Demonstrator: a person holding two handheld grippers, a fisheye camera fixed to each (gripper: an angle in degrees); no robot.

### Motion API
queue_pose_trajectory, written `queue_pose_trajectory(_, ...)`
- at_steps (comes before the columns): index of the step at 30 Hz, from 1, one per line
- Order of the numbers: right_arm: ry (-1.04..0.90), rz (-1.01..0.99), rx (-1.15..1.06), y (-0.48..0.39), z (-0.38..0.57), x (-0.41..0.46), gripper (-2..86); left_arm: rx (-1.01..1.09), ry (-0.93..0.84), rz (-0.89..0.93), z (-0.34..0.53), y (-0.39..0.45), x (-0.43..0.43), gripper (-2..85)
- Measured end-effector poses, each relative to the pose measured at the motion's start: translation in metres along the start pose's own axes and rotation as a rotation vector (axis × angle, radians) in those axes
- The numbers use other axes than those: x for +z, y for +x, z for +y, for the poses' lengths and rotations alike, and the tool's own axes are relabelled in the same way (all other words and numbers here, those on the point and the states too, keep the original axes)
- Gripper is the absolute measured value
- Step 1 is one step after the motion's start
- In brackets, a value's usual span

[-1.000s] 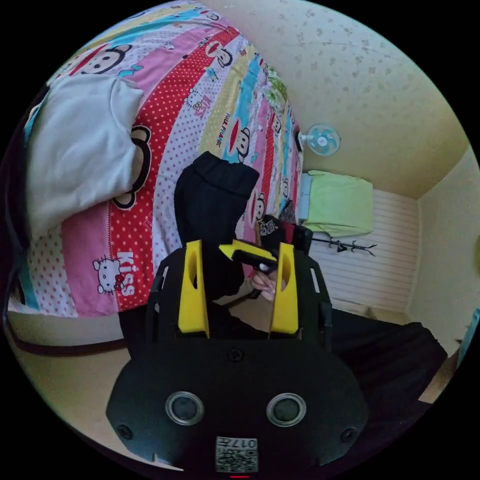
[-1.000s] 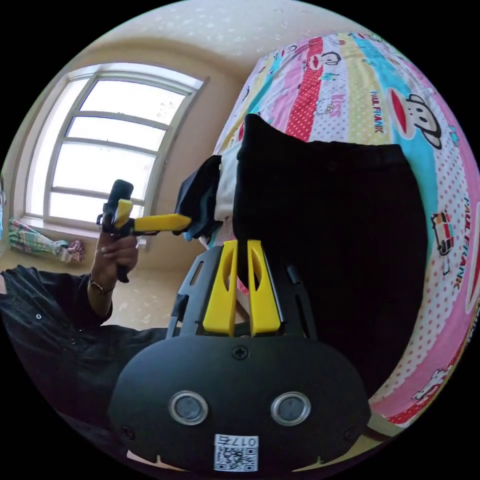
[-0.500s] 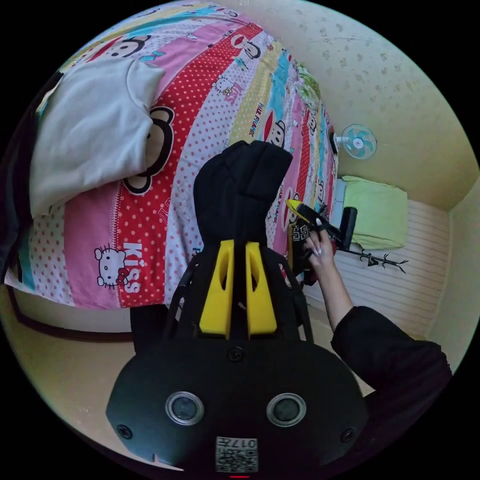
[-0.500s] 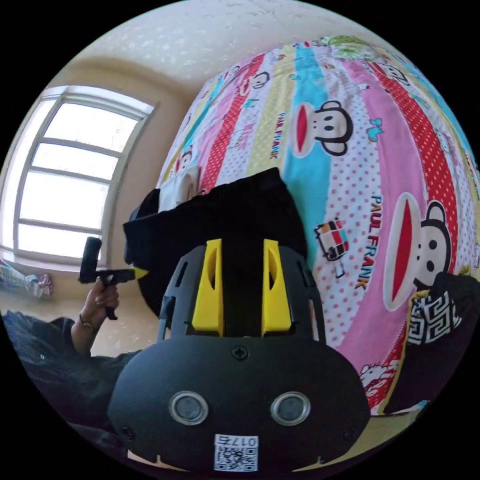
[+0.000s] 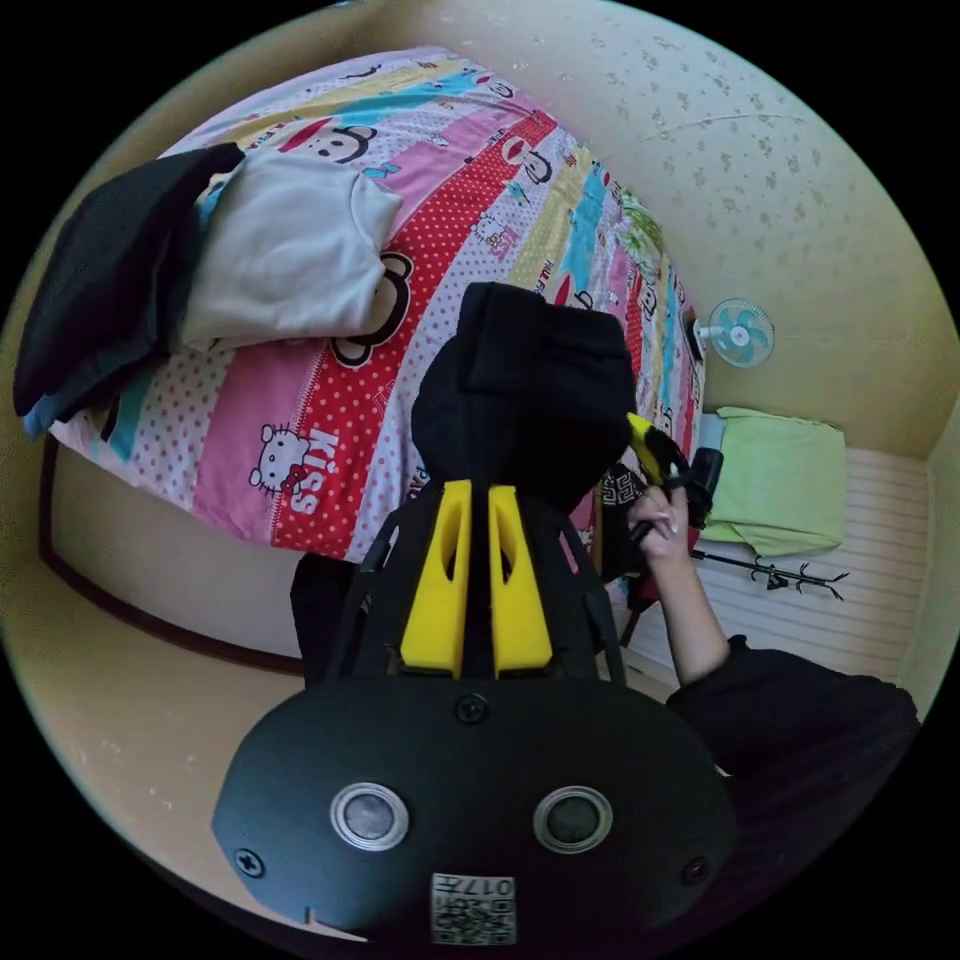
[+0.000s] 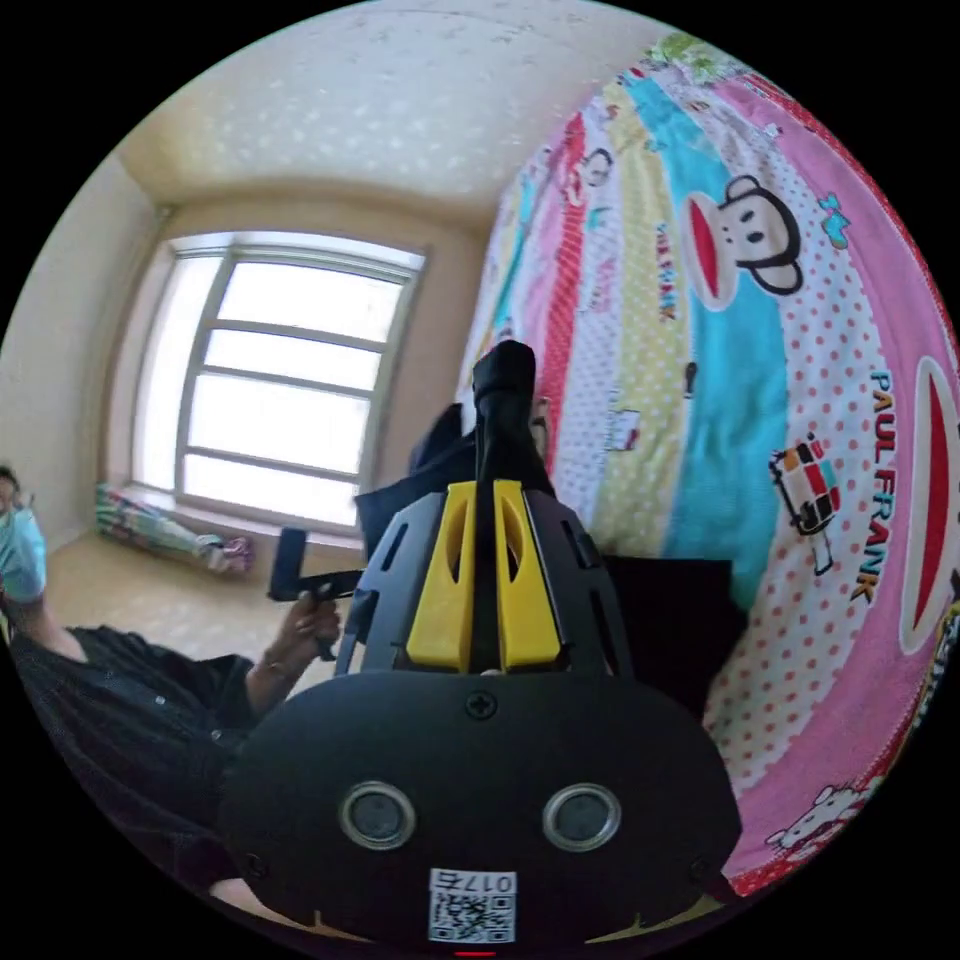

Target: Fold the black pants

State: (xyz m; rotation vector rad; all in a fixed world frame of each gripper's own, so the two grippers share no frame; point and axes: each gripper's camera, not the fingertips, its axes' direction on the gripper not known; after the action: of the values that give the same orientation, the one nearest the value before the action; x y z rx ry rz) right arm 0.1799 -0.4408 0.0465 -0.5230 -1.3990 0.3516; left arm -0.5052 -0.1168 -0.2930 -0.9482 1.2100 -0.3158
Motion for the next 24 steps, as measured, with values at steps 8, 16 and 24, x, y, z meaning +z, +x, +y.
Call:
queue_pose_trajectory(8, 0.299, -0.293, -0.499, -0.247, 0.081, -0.176, 2.5, 0.327, 0.380, 0.119, 0.132, 0.067, -0.193, 0.6)
queue_pose_trajectory(16, 0.609, -0.275, -0.970, -0.441, 0.096, -0.252, 2.3, 0.840, 0.785, 0.225, 0.202, 0.176, -0.317, 0.3)
queue_pose_trajectory(24, 0.808, -0.073, -1.158, -0.562, 0.111, -0.257, 2.2, 0.989, 1.110, 0.301, 0.230, 0.213, -0.393, 0.2)
